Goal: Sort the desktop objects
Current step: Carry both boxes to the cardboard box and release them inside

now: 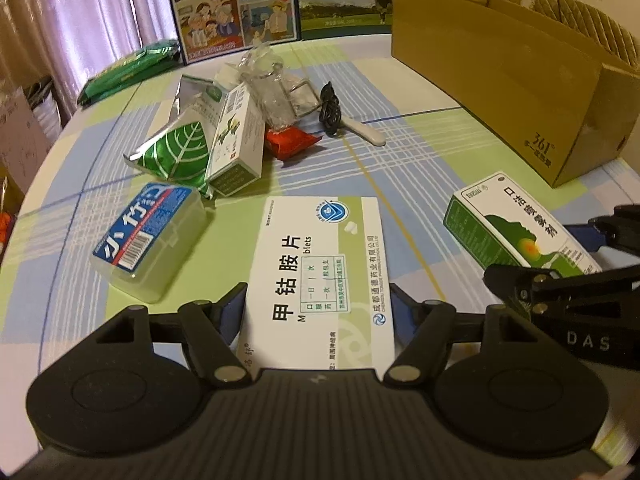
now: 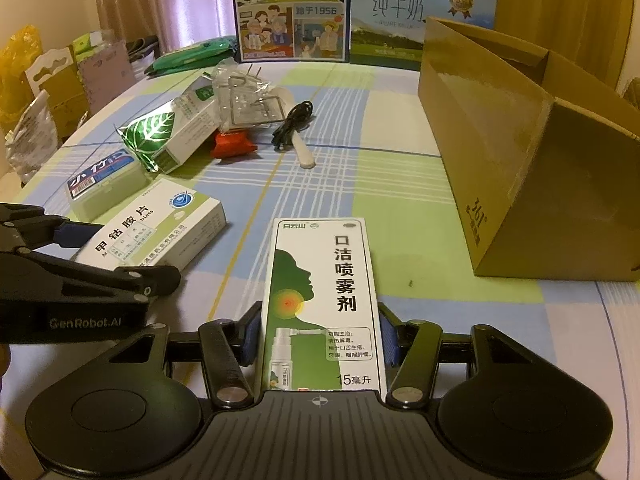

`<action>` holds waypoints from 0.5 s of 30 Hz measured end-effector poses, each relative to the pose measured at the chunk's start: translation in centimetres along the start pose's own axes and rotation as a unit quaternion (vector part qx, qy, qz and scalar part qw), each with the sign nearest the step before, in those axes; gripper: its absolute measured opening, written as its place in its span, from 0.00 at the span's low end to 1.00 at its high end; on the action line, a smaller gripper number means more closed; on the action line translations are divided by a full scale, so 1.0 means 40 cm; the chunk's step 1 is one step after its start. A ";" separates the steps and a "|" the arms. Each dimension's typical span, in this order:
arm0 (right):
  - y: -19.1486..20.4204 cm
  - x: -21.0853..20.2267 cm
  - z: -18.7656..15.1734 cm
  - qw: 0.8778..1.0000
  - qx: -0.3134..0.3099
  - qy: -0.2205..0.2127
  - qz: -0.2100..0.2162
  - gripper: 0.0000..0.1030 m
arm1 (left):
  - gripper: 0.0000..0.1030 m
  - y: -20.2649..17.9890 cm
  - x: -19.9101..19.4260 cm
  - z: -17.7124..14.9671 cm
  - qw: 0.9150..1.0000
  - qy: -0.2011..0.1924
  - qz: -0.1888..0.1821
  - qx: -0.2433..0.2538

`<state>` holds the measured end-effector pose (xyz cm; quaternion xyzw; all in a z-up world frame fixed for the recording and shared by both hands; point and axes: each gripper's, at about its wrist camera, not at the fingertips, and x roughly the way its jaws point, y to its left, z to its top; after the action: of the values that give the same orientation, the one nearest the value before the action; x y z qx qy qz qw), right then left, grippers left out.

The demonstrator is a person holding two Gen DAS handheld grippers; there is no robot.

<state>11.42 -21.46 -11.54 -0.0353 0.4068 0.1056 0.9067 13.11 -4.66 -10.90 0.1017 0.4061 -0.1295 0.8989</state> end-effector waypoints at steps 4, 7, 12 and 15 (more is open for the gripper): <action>-0.003 -0.018 0.003 1.000 -0.003 -0.016 -0.012 0.51 | 0.65 -0.006 -0.023 0.000 1.000 -0.015 0.003 0.008; 0.001 -0.037 0.005 0.999 -0.018 -0.033 -0.024 0.51 | 0.65 -0.009 -0.037 0.002 1.000 -0.024 0.002 0.012; -0.007 -0.067 0.014 0.999 -0.009 -0.042 -0.028 0.51 | 0.65 -0.013 -0.069 0.017 0.999 -0.039 -0.003 0.013; -0.016 -0.108 0.030 0.998 -0.006 -0.059 -0.032 0.51 | 0.65 -0.019 -0.105 0.031 0.999 -0.053 -0.002 0.010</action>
<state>9.65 -22.61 -7.54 -0.0474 0.3510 0.0808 0.9317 11.06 -5.10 -6.99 0.1034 0.3570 -0.1408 0.9176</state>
